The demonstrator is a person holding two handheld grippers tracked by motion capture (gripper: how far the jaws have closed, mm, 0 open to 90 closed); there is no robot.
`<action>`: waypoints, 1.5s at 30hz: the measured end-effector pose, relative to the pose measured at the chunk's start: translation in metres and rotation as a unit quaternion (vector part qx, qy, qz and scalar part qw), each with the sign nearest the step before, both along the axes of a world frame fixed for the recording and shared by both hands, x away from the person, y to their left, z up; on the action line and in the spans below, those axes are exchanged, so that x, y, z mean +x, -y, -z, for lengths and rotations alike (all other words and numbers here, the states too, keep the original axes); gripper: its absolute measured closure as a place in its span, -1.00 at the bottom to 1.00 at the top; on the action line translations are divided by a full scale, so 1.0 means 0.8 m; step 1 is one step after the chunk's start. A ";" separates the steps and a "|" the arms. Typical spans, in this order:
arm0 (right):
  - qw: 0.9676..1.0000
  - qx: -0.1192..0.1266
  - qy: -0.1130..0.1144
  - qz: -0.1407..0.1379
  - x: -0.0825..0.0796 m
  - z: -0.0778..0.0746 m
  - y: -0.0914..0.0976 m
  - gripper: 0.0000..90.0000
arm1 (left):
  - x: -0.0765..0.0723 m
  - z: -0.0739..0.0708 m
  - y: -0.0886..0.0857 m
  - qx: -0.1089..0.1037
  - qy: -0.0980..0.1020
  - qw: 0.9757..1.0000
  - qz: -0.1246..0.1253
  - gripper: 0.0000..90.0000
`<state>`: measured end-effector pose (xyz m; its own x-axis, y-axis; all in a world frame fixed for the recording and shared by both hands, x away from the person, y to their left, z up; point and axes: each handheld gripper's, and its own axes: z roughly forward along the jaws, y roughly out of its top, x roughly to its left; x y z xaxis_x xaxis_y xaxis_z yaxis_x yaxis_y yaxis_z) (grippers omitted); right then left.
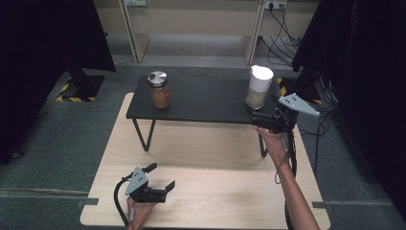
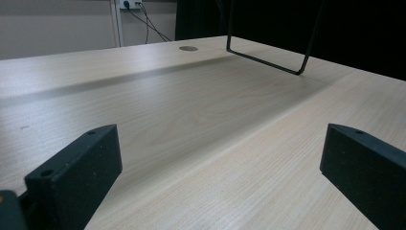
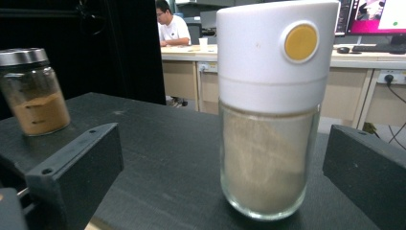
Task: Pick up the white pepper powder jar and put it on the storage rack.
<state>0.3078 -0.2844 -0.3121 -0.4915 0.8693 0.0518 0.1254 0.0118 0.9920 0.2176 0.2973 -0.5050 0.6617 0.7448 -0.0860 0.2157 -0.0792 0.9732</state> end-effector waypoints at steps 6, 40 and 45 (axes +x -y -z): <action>1.000 0.001 0.014 -0.012 -0.021 0.015 0.008 -1.00 | 0.000 0.000 0.000 0.000 0.001 1.000 0.000 -1.00; 0.996 -0.009 0.026 -0.089 -0.096 0.128 0.031 -1.00 | 0.002 0.000 -0.001 0.002 -0.002 1.000 0.005 -1.00; 0.996 -0.012 0.009 -0.091 -0.094 0.143 0.030 -1.00 | 0.002 0.000 -0.001 0.002 -0.002 1.000 0.005 -1.00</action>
